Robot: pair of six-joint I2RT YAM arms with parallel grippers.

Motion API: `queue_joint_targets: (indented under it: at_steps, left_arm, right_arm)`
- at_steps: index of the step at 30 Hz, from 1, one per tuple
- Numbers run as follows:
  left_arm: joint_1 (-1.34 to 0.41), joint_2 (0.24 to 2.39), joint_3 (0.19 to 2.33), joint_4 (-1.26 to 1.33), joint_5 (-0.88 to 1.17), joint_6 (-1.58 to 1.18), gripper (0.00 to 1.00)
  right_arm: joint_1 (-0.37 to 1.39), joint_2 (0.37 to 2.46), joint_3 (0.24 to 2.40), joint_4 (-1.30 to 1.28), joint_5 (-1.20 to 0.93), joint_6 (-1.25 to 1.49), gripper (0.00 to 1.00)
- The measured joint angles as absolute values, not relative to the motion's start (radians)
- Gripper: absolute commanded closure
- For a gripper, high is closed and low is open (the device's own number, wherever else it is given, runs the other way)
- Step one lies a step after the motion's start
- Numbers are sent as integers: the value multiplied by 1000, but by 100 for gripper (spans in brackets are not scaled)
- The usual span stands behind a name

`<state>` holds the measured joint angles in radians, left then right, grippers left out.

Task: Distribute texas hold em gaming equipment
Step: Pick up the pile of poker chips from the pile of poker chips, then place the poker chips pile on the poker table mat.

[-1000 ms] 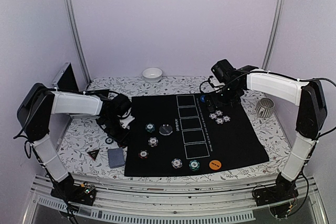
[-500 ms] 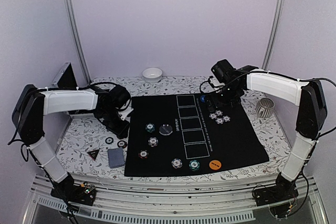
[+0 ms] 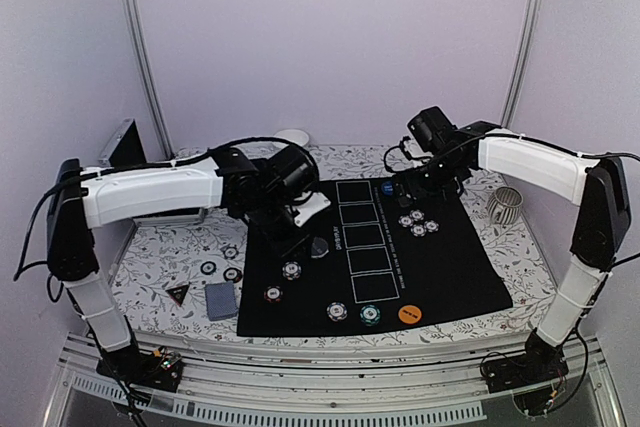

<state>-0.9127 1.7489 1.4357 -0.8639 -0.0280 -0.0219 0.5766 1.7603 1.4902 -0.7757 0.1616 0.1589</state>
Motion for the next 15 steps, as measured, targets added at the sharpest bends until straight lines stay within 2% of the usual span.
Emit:
queue_joint_targets:
  at_steps: [5, 15]
  left_arm:
    - [-1016, 1921, 1596, -862, 5, 17, 100]
    - [-1069, 2188, 1749, -878, 36, 60, 100]
  right_arm:
    - [546, 1699, 1453, -756, 141, 173, 1]
    - [528, 1641, 1371, -738, 135, 185, 1]
